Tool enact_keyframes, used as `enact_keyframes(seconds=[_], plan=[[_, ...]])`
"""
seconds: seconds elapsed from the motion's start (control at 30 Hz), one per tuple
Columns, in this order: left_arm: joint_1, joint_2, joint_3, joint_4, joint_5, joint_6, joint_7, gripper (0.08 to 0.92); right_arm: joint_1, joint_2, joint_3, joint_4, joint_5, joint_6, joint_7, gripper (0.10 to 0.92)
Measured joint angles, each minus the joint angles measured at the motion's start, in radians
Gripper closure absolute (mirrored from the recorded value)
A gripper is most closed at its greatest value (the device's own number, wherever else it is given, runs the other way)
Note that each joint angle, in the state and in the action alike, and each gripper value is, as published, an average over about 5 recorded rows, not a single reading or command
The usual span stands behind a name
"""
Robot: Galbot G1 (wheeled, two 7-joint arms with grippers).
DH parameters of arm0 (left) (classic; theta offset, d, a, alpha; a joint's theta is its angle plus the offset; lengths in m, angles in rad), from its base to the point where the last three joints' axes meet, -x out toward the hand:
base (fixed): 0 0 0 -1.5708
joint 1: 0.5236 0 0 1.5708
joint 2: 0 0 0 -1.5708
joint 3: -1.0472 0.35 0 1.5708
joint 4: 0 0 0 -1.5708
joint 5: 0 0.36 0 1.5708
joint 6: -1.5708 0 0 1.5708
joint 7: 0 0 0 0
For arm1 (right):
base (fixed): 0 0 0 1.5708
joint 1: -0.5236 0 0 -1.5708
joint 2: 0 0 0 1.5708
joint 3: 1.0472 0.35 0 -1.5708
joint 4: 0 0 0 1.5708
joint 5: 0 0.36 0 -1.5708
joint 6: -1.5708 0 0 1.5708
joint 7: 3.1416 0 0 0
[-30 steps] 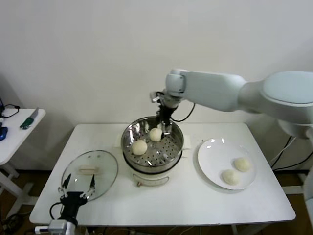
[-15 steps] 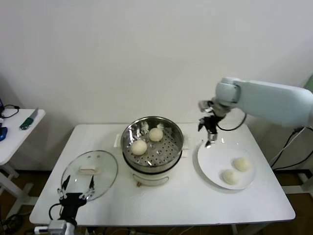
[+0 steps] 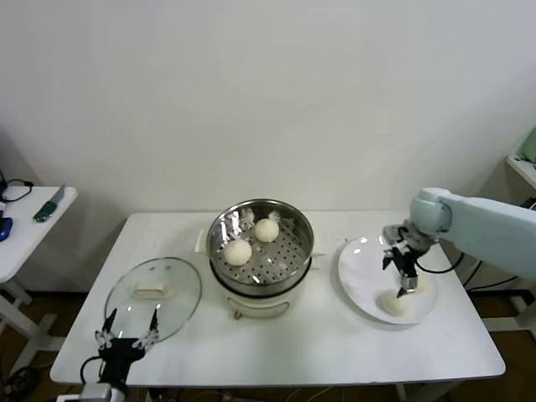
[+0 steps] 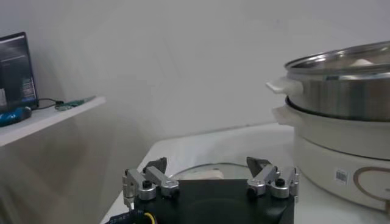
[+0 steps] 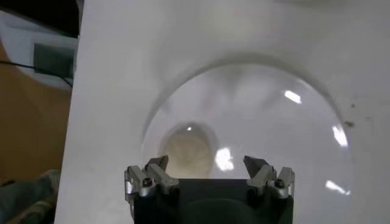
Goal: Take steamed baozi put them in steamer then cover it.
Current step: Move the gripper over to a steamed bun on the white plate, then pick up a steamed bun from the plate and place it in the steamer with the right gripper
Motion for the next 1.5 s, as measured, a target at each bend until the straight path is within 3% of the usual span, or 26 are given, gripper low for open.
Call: enact_keyframes(seconds=[0.5, 0.97, 1.5], plan=[[0.002, -0.005, -0.004, 0.013, 0.009, 0.0, -0.007, 0.177, -0.138, 0.016, 0.088, -0.066, -0.085, 0.03, -0.001, 0.21], [0.007, -0.008, 0.0, 0.012, 0.014, -0.002, -0.009, 0.177, -0.162, 0.045, 0.115, -0.1, -0.105, 0.045, -0.008, 0.334], [0.015, -0.005, 0.004, 0.004, 0.013, -0.005, -0.009, 0.177, 0.034, 0.113, 0.03, -0.088, -0.082, 0.171, -0.058, 0.338]])
